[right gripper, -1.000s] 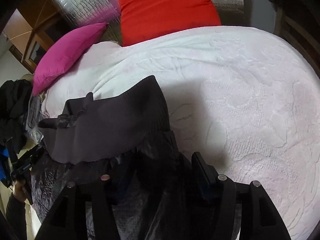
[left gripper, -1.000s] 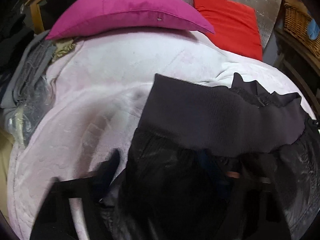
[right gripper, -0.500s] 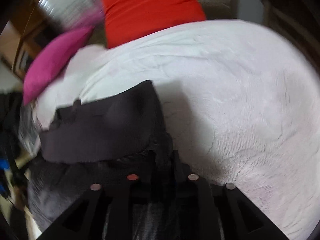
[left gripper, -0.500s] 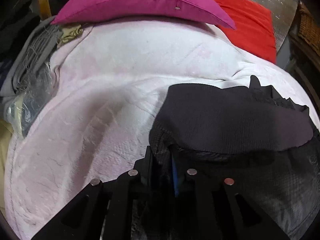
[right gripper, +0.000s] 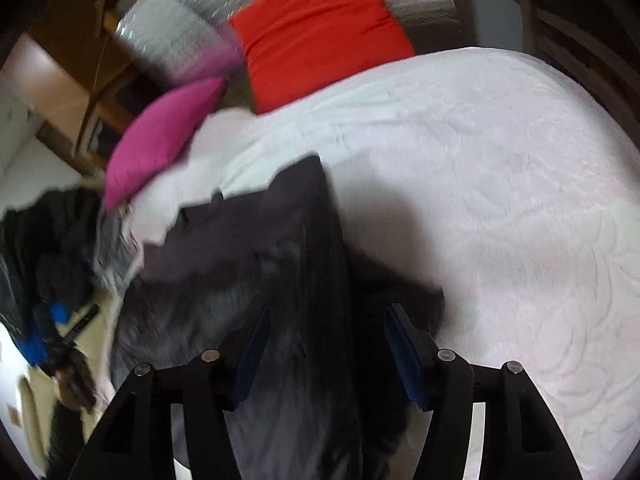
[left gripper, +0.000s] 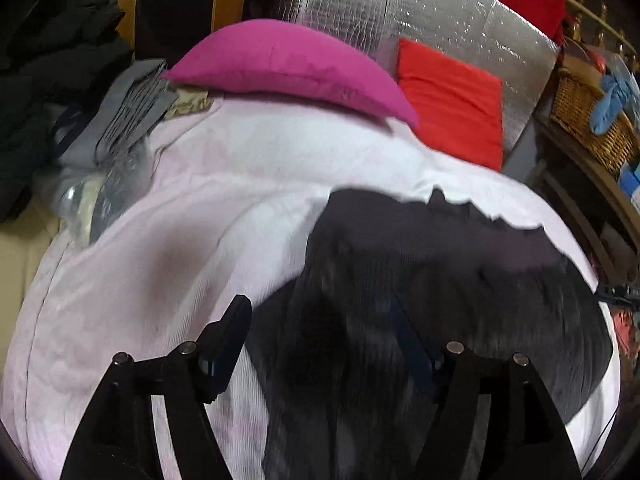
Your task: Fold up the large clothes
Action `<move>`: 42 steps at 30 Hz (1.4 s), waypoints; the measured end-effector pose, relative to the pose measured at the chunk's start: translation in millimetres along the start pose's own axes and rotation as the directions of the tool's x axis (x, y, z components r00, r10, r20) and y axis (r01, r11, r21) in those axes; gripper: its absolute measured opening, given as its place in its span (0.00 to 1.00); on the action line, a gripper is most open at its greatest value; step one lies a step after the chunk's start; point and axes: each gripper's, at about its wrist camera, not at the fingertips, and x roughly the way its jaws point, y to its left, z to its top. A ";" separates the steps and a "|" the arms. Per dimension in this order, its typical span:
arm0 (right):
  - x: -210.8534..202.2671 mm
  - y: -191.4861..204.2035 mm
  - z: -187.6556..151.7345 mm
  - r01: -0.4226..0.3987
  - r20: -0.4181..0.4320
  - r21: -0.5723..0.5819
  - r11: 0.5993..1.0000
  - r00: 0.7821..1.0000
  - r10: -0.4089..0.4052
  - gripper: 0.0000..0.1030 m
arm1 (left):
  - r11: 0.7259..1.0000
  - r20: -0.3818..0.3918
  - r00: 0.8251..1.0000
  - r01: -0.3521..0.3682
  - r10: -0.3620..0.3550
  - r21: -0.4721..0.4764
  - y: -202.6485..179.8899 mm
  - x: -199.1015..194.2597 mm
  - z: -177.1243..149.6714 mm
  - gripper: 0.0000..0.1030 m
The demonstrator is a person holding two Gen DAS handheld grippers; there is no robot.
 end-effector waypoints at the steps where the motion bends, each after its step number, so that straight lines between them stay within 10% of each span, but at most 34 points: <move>1: 4.6 1.6 -5.1 -0.011 -0.011 0.014 1.000 1.000 0.011 0.60 | 1.000 -0.022 1.000 -0.003 0.003 0.002 0.4 0.0 -8.8 0.70; 8: 17.9 17.6 -16.7 0.070 -0.059 -0.073 0.995 0.996 -0.074 0.16 | 0.999 -0.079 0.996 -0.031 0.032 0.018 0.9 2.3 -38.8 0.68; 10: 16.5 22.6 -18.4 0.101 -0.063 -0.096 0.990 0.992 -0.107 0.09 | 0.999 -0.113 0.993 -0.038 0.041 0.024 -0.2 8.6 -40.4 0.12; 14: -5.1 49.0 -20.9 0.186 0.023 -0.193 0.963 0.982 -0.185 0.06 | 0.998 -0.111 0.993 -0.046 0.049 0.031 -1.6 4.9 -37.2 0.07; 24: 27.4 5.6 -28.3 0.136 -0.027 0.007 0.991 0.990 -0.135 0.19 | 0.995 -0.146 0.986 -0.086 0.078 -0.047 8.4 18.0 -44.7 0.20; 28: -17.7 -9.4 -43.2 0.038 0.055 0.064 0.997 0.998 -0.042 0.74 | 0.993 -0.074 0.997 -0.018 0.009 -0.120 15.5 -24.0 -50.0 0.58; 36: -20.7 -1.1 -88.3 0.048 0.005 -0.021 0.999 0.999 -0.048 0.72 | 0.996 -0.096 0.995 -0.020 0.012 -0.088 -2.4 -30.0 -80.9 0.61; 38: -12.8 2.1 -86.5 0.061 -0.008 -0.028 0.998 0.998 -0.061 0.43 | 0.995 -0.107 0.994 -0.039 0.030 -0.089 -2.7 -23.6 -81.6 0.59; 40: -18.0 9.5 -85.3 0.103 -0.001 -0.054 0.993 0.995 -0.103 0.23 | 0.994 -0.131 0.988 -0.094 0.085 -0.059 -6.3 -23.0 -80.2 0.14; 42: -32.1 25.5 -85.6 0.157 0.031 -0.118 0.980 0.987 -0.155 0.15 | 0.993 -0.113 0.988 -0.109 0.105 -0.037 -8.4 -33.7 -79.6 0.09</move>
